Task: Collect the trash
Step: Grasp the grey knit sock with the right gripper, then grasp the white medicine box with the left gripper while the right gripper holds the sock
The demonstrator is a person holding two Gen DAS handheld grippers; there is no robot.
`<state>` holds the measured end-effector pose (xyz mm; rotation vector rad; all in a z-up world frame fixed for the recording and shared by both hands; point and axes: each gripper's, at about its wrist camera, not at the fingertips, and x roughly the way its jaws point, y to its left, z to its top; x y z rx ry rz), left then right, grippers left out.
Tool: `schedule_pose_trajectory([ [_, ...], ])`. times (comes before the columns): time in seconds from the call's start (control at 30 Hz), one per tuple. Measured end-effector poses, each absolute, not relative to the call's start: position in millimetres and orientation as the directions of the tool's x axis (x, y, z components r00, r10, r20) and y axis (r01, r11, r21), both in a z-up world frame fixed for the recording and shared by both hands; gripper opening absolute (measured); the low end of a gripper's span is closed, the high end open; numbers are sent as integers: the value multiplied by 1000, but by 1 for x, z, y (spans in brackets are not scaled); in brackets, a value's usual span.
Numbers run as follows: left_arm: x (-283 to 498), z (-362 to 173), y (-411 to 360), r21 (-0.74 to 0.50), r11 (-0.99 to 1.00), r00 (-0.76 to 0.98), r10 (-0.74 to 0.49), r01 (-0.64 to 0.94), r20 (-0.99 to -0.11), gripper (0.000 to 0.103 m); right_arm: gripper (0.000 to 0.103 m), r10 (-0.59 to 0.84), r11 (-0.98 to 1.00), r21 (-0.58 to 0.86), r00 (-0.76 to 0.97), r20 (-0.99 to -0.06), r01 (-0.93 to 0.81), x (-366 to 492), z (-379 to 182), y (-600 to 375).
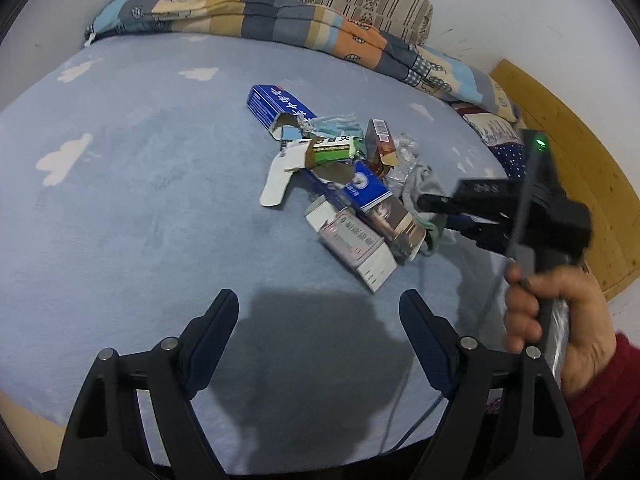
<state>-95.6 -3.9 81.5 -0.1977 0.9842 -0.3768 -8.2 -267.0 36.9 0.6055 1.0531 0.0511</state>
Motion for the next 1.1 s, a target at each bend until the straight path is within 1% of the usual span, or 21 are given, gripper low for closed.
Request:
schedule_pose_trajectory([
  [0.03, -92, 81, -7, -335, 917, 491, -400, 218, -774, 82, 23, 320, 838, 490, 509, -799, 241, -11, 38, -267],
  [0.07, -87, 81, -11, -341, 916, 483, -402, 213, -778, 82, 20, 330, 835, 501, 519, -789, 230, -14, 41, -269],
  [0.13, -74, 80, -22, -356, 910, 464, -415, 213, -783, 82, 19, 323, 837, 506, 557, -765, 210, -23, 54, -274],
  [0.23, -58, 74, -34, -327, 924, 458, -381, 197, -803, 82, 19, 274, 852, 485, 620, -735, 199, -40, 78, -281],
  [0.37, -38, 59, -46, -334, 926, 416, -378, 178, -827, 82, 19, 211, 875, 449, 691, -692, 182, -60, 104, -281],
  [0.43, -32, 54, -51, -336, 927, 406, -376, 169, -833, 79, 19, 203, 879, 445, 711, -673, 170, -65, 112, -281],
  [0.47, -28, 50, -55, -329, 929, 399, -370, 171, -839, 72, 19, 205, 878, 449, 719, -664, 165, -67, 115, -281],
  [0.5, -25, 47, -57, -326, 930, 390, -368, 172, -844, 63, 19, 210, 875, 456, 722, -659, 161, -67, 117, -281],
  [0.53, -22, 43, -60, -333, 927, 376, -375, 175, -847, 62, 19, 216, 873, 461, 724, -655, 157, -68, 118, -281],
  [0.7, -18, 30, -63, -375, 905, 354, -424, 201, -834, 61, 19, 236, 871, 473, 729, -643, 135, -70, 120, -274],
  [0.73, -18, 30, -61, -382, 900, 354, -434, 211, -828, 60, 19, 238, 872, 471, 728, -643, 131, -71, 120, -272],
  [0.77, -18, 29, -60, -393, 894, 350, -446, 214, -824, 55, 19, 241, 873, 471, 728, -642, 127, -71, 120, -271],
  [0.8, -19, 29, -59, -406, 889, 345, -457, 212, -820, 53, 19, 245, 873, 472, 727, -641, 122, -71, 120, -269],
  [0.93, -24, 30, -54, -424, 885, 344, -466, 194, -815, 53, 19, 249, 873, 473, 728, -638, 116, -72, 119, -266],
  [1.03, -18, 27, -58, -412, 894, 344, -448, 177, -825, 54, 19, 245, 878, 466, 731, -637, 112, -73, 118, -265],
  [1.07, -15, 24, -61, -412, 896, 340, -444, 166, -829, 59, 19, 241, 878, 465, 732, -637, 115, -73, 118, -266],
  [1.1, -13, 21, -63, -409, 898, 336, -440, 160, -833, 60, 19, 241, 877, 465, 732, -638, 117, -72, 117, -265],
])
